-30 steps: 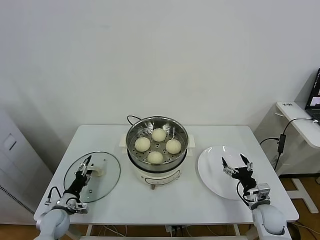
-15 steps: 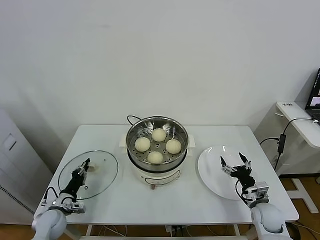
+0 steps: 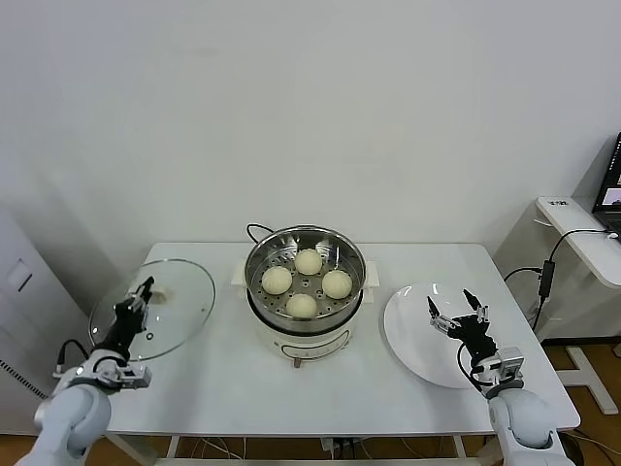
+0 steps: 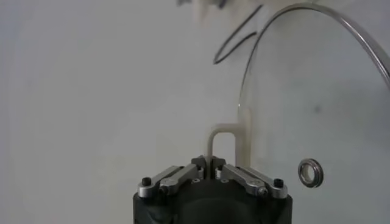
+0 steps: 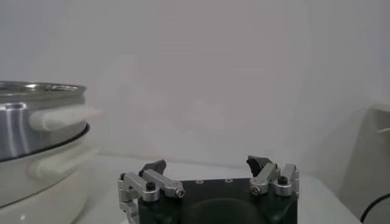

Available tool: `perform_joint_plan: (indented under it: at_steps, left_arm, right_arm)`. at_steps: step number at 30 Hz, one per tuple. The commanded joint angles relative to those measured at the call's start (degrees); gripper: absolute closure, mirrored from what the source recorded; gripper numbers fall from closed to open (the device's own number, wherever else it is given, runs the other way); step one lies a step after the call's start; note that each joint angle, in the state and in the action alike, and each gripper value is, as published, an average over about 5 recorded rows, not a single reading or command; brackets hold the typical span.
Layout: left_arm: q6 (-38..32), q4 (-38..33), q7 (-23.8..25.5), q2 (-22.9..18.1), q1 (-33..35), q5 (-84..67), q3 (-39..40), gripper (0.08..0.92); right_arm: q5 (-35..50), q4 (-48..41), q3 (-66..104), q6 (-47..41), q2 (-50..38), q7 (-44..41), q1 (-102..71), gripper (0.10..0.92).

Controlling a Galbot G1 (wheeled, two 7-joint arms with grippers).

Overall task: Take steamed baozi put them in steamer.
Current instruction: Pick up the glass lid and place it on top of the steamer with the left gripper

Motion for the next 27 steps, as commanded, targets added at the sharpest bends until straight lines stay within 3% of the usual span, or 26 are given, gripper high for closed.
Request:
perform_joint_plan:
  at_steps: [1,5,9,19,27]
  left_arm:
    - [12.89,-12.05,8.57,7.95,-4.29,-6.71,5.29,0.884]
    - [18.4,-13.79,10.82,9.54,-7.82,-6.05,11.73,0.884]
    - [22.62,-14.2,12.0,8.6,-11.55,-3.96,18.49,0.884]
    - [32.53,-13.47,16.75,2.78,-21.01,4.29,32.74,0.884]
    - [35.92,-10.49,20.76,-4.43,-23.7,11.64,36.24,0.884]
  right_arm:
    - [0.0,0.5,0.44,-0.41,-0.08,-0.01,-0.14,0.203]
    - [0.08,0.79,0.79,-0.46,-0.18,-0.04,-0.4,0.203]
    - [0.08,0.6,1.35,-0.19,-0.13,0.37,-0.54,0.203]
    - [-0.13,0.48,1.98,0.03,-0.6,0.78,-1.07,0.203]
    - [-0.27,-0.11,2.72,0.63,-0.67,0.92,-1.0,0.203]
